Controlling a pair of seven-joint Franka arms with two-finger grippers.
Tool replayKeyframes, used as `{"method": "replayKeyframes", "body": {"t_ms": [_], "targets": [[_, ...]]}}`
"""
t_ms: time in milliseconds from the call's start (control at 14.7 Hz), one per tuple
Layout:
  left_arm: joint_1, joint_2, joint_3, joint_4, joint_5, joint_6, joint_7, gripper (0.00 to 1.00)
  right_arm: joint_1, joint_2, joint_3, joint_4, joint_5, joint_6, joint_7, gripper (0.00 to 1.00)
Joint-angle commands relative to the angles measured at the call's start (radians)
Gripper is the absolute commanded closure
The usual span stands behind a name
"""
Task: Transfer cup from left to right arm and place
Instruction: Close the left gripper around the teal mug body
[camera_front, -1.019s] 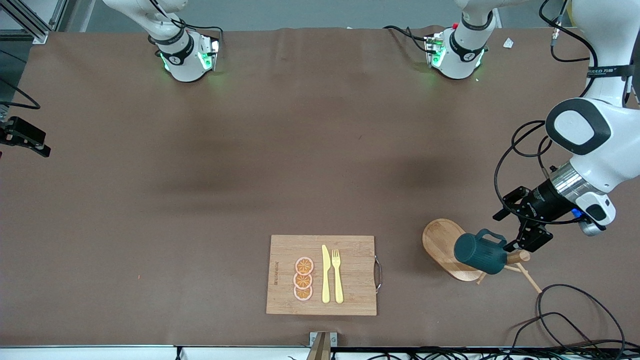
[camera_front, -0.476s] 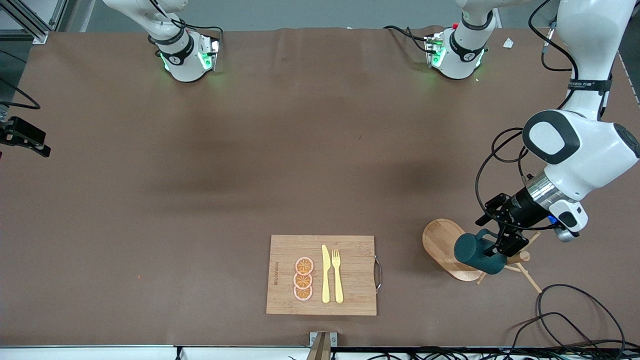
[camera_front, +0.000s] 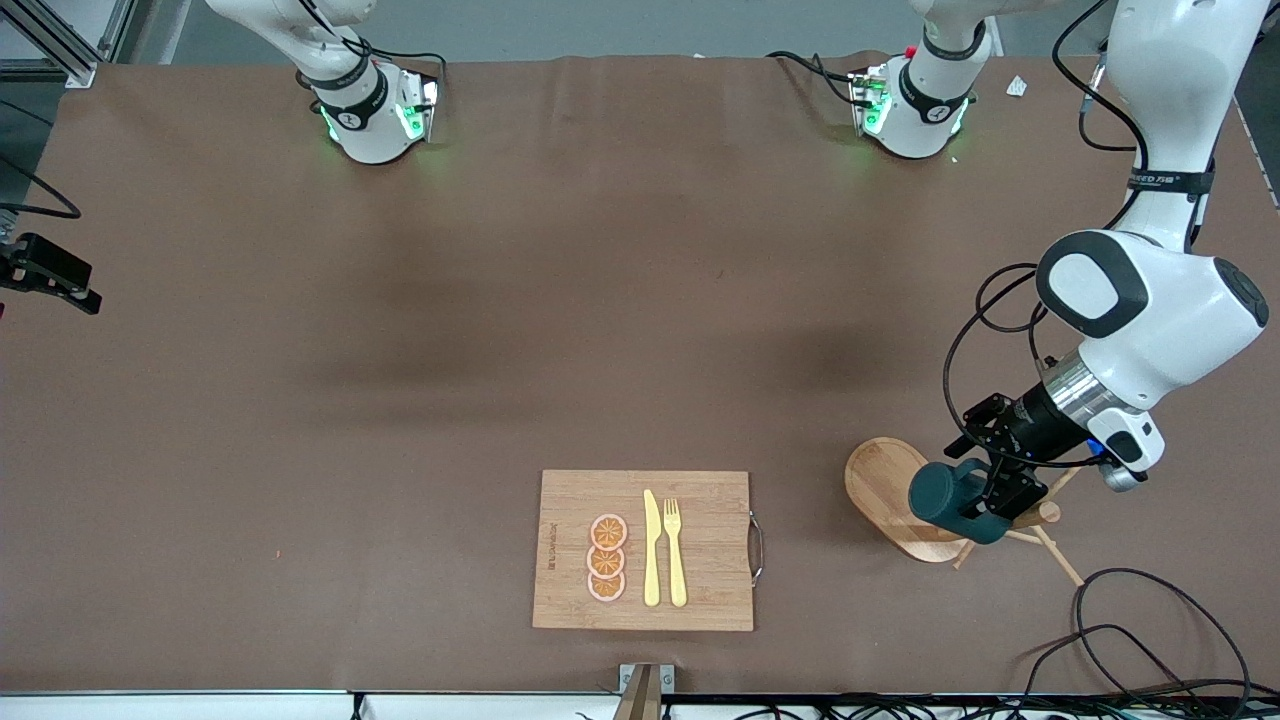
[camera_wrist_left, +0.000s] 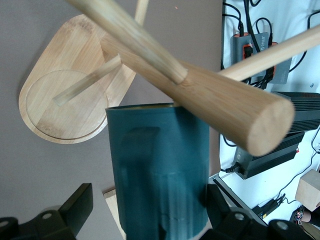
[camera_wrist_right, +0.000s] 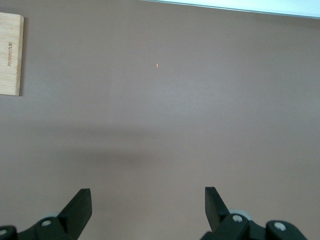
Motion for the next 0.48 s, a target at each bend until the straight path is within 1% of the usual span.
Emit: {"method": "replayKeyframes", "body": {"t_ms": [0,204,408], "targets": [[-0.007,0.014,0.001,0.027,0.0,0.009,0.021,0.0,-0.011,-0.017,0.007,-0.02,0.0,0.003,0.004,0.0],[-0.002,0.021,0.001,0.048,0.0,0.007,0.021,0.0,-0.012,-0.017,0.007,-0.02,0.0,0.001,0.004,0.0],[0.003,0.024,0.001,0.05,0.0,0.007,0.023,0.0,-0.012,-0.018,0.007,-0.02,0.0,0.001,0.004,0.0]]}}
